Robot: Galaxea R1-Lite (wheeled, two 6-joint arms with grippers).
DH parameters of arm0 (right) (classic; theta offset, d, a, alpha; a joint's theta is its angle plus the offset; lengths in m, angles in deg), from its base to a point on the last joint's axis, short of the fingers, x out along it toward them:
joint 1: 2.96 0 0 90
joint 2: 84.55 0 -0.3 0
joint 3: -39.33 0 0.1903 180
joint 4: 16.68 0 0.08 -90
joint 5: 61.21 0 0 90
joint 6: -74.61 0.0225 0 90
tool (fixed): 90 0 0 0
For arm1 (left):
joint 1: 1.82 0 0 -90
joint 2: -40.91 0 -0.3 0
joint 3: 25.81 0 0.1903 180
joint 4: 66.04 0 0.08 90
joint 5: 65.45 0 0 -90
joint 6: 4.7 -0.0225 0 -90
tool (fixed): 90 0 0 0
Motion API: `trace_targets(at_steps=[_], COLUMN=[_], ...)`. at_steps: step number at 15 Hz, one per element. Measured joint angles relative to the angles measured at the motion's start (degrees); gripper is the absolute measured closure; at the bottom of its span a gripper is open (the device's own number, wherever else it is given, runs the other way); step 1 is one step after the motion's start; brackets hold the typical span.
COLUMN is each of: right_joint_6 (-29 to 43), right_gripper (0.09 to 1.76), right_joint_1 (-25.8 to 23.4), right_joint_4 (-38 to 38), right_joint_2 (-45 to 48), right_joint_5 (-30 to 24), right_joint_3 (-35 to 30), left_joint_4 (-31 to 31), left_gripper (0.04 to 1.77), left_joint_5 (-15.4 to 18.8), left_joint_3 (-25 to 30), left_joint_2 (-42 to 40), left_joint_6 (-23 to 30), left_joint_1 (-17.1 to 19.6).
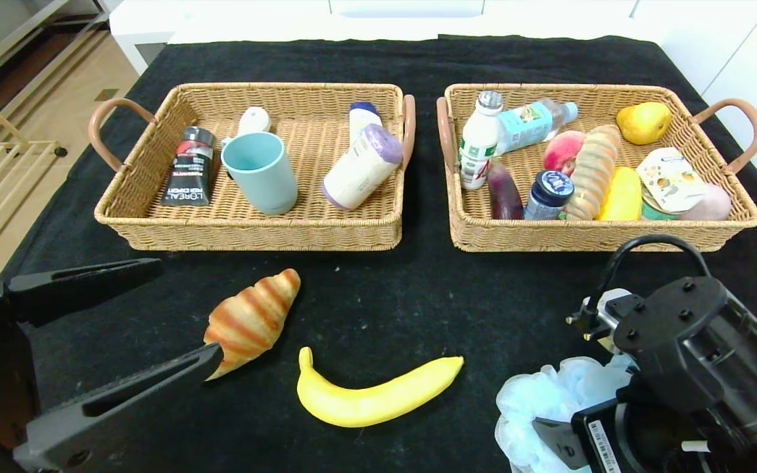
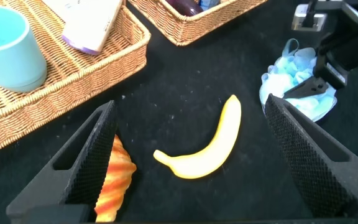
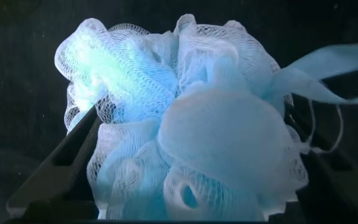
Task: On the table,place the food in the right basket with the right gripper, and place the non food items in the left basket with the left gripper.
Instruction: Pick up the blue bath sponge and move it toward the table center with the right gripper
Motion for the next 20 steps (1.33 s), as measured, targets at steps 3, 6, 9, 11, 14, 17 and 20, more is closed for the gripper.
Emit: trace_targets(at_steps=[3, 6, 9, 11, 14, 17, 20], right_joint_6=[0.1, 0.2, 0.2, 0.2, 0.1, 0.0, 0.0], right_gripper=[0.66, 0.94, 1.04, 1.04, 1.04, 1.04, 1.13], right_joint_1=[0.1, 0.1, 0.1, 0.1, 0.1, 0.1, 0.1], right_joint_4=[0.0, 0.0, 0.0, 0.0, 0.1, 0.2, 1.0], right_joint_2=[-0.5, -0.7, -0.8, -0.8, -0.8, -0.4, 1.5], right_joint_5=[0.0, 0.0, 0.0, 0.0, 0.1, 0.0, 0.0], right_joint_3=[0.0, -0.1, -0.2, -0.3, -0.4, -0.2, 2.2], left_joint_4=[-0.1, -0.1, -0.1, -0.2, -0.2, -0.3, -0.4], left_gripper=[0.09, 0.09, 0.09, 0.09, 0.09, 0.09, 0.09], left_joint_5=[0.0, 0.0, 0.0, 0.0, 0.0, 0.0, 0.0], left_joint_3=[0.0, 0.0, 0.0, 0.0, 0.0, 0.0, 0.1], left_joint_2=[0.0, 0.0, 0.0, 0.0, 0.0, 0.1, 0.2], left_joint_6=[0.0, 0.0, 0.0, 0.0, 0.0, 0.0, 0.0], left_joint_1=[0.0, -0.1, -0.1, -0.1, -0.1, -0.1, -0.1])
